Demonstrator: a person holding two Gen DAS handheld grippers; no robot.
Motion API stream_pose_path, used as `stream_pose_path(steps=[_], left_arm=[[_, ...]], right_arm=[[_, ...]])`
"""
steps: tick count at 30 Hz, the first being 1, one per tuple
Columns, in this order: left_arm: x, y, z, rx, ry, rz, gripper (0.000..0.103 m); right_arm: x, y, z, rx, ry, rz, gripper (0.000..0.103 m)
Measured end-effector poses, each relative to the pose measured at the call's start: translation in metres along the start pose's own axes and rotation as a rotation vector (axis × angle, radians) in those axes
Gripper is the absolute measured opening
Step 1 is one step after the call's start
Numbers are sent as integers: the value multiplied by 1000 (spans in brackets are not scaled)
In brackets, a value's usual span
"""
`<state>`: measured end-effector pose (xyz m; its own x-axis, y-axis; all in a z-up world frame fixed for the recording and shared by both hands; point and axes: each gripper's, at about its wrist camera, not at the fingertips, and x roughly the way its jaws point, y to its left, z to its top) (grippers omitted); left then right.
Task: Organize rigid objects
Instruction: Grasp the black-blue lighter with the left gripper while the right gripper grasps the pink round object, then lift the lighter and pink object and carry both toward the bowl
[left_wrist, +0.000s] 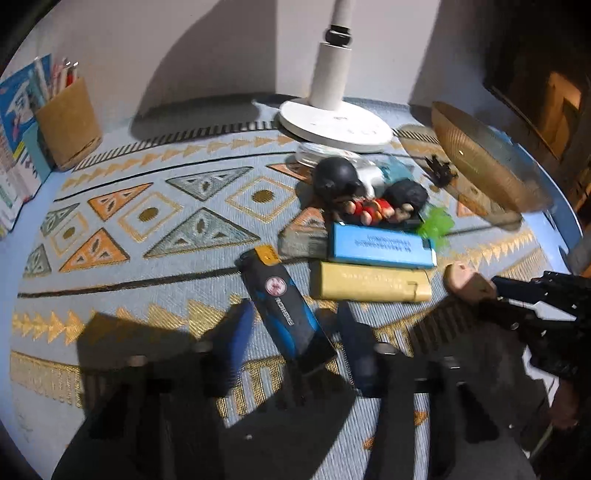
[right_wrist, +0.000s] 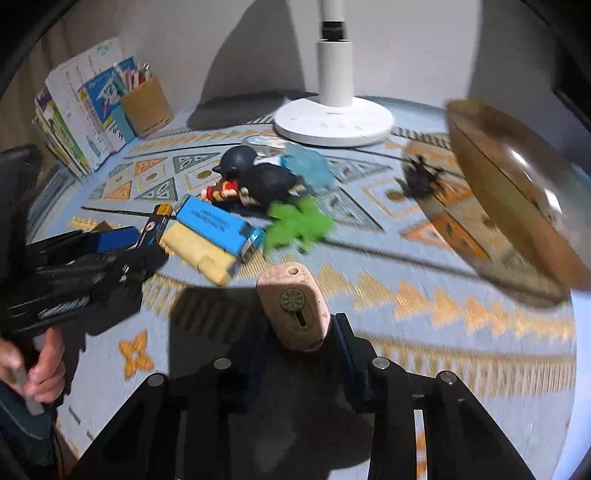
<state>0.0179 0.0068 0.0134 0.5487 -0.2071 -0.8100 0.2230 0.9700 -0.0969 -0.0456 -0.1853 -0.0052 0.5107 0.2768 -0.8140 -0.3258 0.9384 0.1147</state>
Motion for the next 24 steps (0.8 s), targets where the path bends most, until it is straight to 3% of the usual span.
stream_pose_path(steps=[4, 8, 10, 13, 15, 24], left_arm=[[-11, 7, -11, 30, 11, -80, 22], [-25, 13, -26, 87, 8, -121, 21], [-25, 17, -27, 97, 16, -120, 22], [-23, 19, -27, 72, 25, -103, 37], [-21, 17, -25, 56, 21, -93, 37], [-15, 3, -22, 56, 3, -43, 36]], right_arm=[[-14, -14, -15, 52, 3, -13, 34], [-20, -18, -26, 78, 4, -22, 34], [-18, -11, -29, 50, 4, -49, 34], [-13, -2, -28, 4, 18, -87, 40], [-11, -1, -26, -7, 19, -74, 50], [0, -3, -15, -60, 3, -82, 50]])
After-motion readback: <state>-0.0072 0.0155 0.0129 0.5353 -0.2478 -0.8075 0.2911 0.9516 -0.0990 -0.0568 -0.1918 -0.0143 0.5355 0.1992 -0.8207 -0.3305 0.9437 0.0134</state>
